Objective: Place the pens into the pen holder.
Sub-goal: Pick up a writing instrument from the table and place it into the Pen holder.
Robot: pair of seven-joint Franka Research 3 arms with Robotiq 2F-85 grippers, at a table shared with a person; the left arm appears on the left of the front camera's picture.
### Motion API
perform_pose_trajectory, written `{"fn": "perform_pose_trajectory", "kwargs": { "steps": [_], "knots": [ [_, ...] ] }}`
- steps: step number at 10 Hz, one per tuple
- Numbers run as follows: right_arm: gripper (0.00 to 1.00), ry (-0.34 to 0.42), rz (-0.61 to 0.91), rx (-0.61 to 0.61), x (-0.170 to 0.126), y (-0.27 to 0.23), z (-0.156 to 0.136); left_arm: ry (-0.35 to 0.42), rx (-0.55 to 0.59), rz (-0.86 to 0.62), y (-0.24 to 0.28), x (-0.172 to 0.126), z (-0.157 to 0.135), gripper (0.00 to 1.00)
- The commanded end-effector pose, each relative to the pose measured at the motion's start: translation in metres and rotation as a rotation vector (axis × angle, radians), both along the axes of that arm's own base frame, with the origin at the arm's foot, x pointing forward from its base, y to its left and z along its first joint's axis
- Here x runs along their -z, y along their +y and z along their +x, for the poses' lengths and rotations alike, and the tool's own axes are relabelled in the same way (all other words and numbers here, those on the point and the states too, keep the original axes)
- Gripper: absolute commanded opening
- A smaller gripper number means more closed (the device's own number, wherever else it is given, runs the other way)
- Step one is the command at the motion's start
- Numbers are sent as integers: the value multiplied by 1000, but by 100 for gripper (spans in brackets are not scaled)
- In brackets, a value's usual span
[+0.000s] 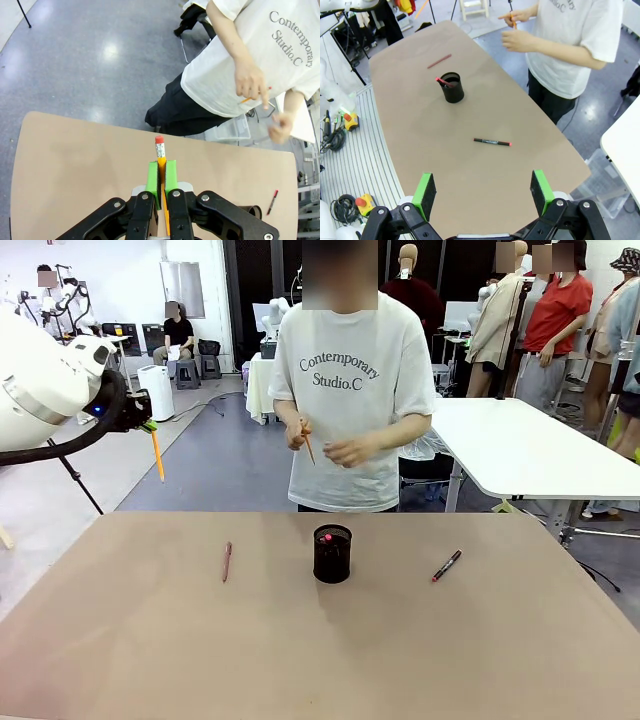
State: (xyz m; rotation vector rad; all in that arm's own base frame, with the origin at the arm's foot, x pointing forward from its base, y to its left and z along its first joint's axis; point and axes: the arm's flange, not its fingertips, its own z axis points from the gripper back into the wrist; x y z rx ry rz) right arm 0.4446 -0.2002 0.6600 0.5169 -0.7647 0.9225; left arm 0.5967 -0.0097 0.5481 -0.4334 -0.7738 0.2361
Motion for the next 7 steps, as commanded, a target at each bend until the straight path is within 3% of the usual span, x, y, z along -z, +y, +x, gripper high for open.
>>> {"fn": "perform_pose_trajectory", "kwargs": {
  "steps": [1, 7],
  "knots": [
    [100, -11, 3, -6, 0, 2, -2, 9, -4, -2, -1, -5, 2, 0],
    [100, -11, 3, -6, 0, 2, -2, 9, -4, -2, -1, -5, 2, 0]
  ]
}}
